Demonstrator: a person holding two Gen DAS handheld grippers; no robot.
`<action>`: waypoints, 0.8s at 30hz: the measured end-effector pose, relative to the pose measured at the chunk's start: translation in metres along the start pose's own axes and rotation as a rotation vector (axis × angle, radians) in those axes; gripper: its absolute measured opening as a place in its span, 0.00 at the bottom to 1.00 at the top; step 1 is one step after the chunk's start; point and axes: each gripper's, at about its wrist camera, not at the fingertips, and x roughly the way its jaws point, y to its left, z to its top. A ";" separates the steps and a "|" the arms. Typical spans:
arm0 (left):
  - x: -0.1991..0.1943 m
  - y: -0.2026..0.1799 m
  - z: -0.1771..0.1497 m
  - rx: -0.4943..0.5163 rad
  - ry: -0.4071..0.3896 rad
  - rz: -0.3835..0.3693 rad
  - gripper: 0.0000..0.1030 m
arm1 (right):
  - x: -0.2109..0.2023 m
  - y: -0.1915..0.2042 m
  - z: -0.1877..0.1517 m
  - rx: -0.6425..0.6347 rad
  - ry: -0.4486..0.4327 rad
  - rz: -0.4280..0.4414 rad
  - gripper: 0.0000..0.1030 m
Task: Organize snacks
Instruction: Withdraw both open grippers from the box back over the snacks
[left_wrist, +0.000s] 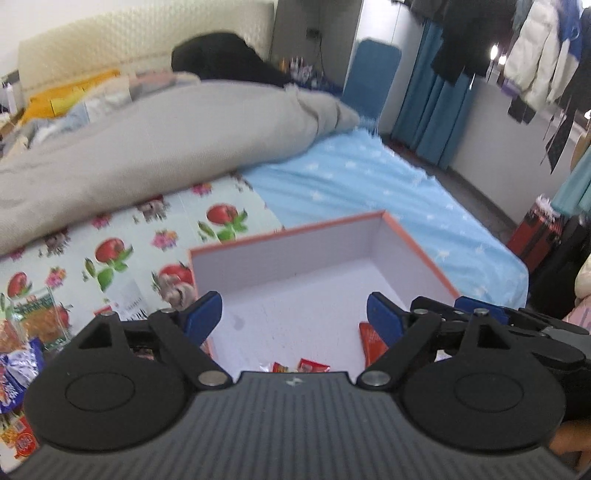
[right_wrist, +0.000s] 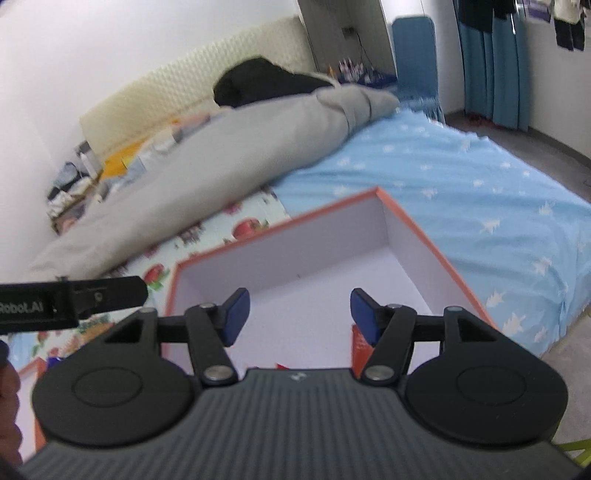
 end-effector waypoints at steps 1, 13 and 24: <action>-0.009 0.001 0.000 0.001 -0.019 0.007 0.86 | -0.007 0.004 0.001 -0.007 -0.016 0.005 0.61; -0.113 0.033 -0.022 0.004 -0.190 0.083 0.86 | -0.071 0.061 0.001 -0.094 -0.146 0.074 0.61; -0.184 0.086 -0.081 -0.099 -0.218 0.157 0.86 | -0.098 0.115 -0.035 -0.176 -0.148 0.155 0.61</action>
